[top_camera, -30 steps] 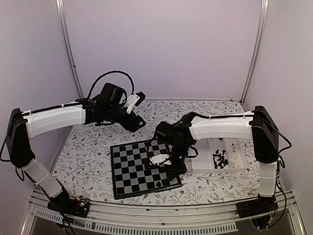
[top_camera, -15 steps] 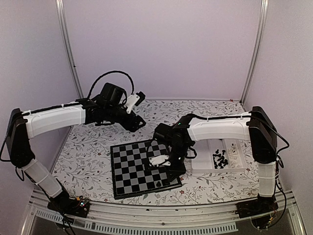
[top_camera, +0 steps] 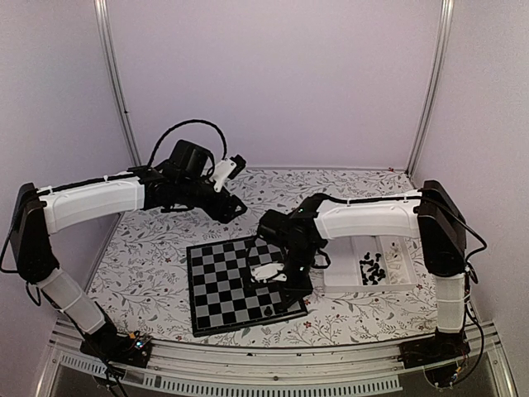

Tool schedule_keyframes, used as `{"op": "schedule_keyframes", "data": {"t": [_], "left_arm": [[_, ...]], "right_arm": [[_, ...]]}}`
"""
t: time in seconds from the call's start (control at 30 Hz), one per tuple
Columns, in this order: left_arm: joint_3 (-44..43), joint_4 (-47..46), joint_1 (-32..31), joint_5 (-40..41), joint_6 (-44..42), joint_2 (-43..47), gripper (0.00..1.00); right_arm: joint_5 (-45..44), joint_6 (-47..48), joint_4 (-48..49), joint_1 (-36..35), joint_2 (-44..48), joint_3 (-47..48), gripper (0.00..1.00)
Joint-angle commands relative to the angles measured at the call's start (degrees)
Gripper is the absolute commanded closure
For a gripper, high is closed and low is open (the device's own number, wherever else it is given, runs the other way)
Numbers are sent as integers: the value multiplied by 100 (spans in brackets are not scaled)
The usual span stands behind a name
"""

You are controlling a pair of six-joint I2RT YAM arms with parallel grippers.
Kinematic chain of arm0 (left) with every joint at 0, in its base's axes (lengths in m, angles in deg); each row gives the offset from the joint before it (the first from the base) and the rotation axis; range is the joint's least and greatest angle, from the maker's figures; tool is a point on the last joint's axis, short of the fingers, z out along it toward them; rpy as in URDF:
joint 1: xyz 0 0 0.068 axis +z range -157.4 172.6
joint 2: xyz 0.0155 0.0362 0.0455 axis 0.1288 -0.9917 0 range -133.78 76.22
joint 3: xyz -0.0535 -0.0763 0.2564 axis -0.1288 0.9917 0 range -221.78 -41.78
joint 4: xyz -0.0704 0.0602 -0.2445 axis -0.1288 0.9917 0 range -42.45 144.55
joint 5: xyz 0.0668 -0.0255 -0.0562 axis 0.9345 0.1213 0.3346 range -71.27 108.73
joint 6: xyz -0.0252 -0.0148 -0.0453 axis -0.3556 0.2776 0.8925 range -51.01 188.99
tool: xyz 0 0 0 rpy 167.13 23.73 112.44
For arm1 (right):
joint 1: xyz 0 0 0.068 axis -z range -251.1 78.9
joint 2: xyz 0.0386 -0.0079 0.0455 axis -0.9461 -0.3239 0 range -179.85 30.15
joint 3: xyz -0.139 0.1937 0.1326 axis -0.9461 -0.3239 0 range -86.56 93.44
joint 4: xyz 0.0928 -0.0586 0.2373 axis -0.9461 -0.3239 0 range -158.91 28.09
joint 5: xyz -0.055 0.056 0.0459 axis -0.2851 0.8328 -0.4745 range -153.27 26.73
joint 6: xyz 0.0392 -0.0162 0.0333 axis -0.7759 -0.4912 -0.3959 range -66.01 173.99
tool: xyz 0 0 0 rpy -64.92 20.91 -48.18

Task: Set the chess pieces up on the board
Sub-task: Place the chess piece on the chessboard, then pick up the chess piece from the storage box.

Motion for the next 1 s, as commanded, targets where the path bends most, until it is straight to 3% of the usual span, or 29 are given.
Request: {"op": "schedule_keyframes", "data": {"t": [0.0,0.2,0.4,0.63,0.97], "left_arm": [[6,-33,55,-51,29,-3,25],[4,-76,34,-162,88,-54,25],[-81,-70,-22,-235,116,-183,25],[-176,-65,-32,-275,128,-270,25],[-141,-70,-32,-327,133,-306,25]], "right_arm": [[-340,30,-6,-42,138,-168,82],[-217,134,154,634,1187,-830,75],[-274,111,427,2133,2270,-1426,75],[-630,24,924,3747,2594,-2248,82],[-1011,-264,1403,4161,2353,-2746,78]]}}
